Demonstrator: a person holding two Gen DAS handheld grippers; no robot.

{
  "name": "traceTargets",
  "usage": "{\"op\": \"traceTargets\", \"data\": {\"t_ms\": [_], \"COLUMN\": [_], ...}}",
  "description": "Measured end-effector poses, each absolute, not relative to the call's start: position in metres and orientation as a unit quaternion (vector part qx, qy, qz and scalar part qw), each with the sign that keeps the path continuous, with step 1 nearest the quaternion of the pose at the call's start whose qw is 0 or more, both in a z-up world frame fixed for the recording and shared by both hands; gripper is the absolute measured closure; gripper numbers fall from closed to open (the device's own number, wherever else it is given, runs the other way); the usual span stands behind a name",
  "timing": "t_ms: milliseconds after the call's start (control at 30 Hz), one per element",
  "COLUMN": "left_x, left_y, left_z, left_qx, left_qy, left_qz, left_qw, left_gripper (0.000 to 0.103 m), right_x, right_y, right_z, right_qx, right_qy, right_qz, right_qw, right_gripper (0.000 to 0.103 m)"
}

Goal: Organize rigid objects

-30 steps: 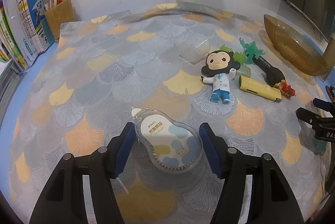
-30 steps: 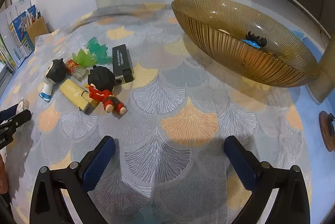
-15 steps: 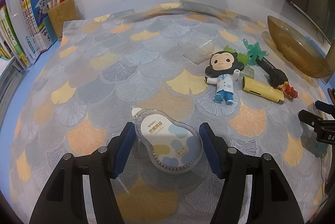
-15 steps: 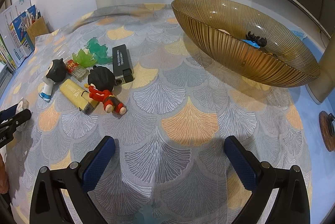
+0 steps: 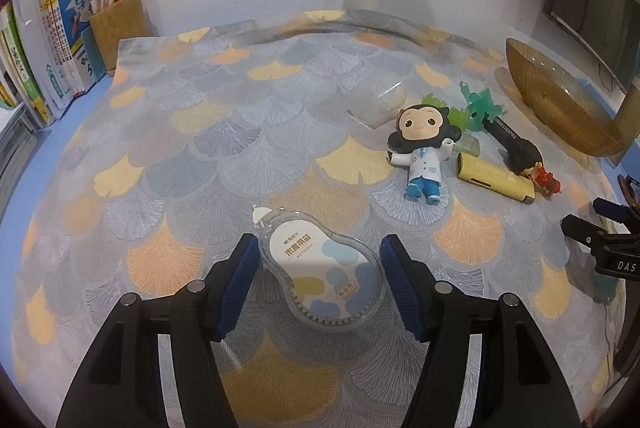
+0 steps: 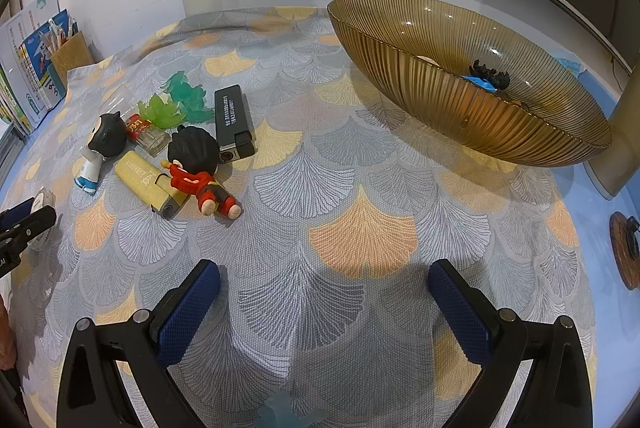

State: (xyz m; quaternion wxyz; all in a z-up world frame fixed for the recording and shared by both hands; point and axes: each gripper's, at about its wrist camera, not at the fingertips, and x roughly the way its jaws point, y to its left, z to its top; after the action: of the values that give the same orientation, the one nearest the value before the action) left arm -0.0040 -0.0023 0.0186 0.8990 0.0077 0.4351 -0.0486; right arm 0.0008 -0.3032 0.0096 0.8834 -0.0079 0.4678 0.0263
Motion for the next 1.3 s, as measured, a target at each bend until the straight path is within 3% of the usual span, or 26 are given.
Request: {"op": "traceTargets", "data": {"t_ms": [467,533,700,1033,1100,1133,1167,1300], "left_x": [-0.003,-0.004,-0.018,-0.007,-0.002,-0.002,-0.001,-0.001], "left_y": [-0.007,-0.008,0.006,0.019,0.010,0.006,0.003,0.012], "left_z": [0.017,0.017,0.016,0.024,0.023,0.023,0.023,0.023], "left_qx": [0.019,0.028,0.059,-0.068,-0.047,-0.032,-0.023,-0.039], "left_qy": [0.440,0.447,0.456,0.474,0.469,0.465,0.463,0.458], "left_qz": [-0.063,-0.087,-0.110,-0.120,-0.092,-0.084,-0.079,-0.084], "left_qw": [0.896,0.890,0.881,0.870,0.877,0.881,0.883,0.884], "left_gripper": [0.042,0.033,0.024,0.024,0.033,0.050,0.059,0.058], "right_x": [0.001,0.001,0.001,0.001,0.001,0.001,0.001,-0.003], "right_y": [-0.303,-0.303,-0.303,-0.303,-0.303,-0.303,-0.303,-0.302], "right_z": [0.010,0.010,0.009,0.009,0.009,0.009,0.009,0.013], "right_qx": [-0.008,-0.008,-0.008,-0.008,-0.008,-0.008,-0.008,-0.008], "right_qy": [0.468,0.468,0.468,0.469,0.469,0.469,0.469,0.513], "right_qz": [0.026,0.026,0.026,0.026,0.026,0.025,0.025,0.027], "right_qw": [0.883,0.883,0.883,0.883,0.883,0.883,0.883,0.858], "right_gripper": [0.000,0.000,0.000,0.000,0.000,0.000,0.000,0.000]}}
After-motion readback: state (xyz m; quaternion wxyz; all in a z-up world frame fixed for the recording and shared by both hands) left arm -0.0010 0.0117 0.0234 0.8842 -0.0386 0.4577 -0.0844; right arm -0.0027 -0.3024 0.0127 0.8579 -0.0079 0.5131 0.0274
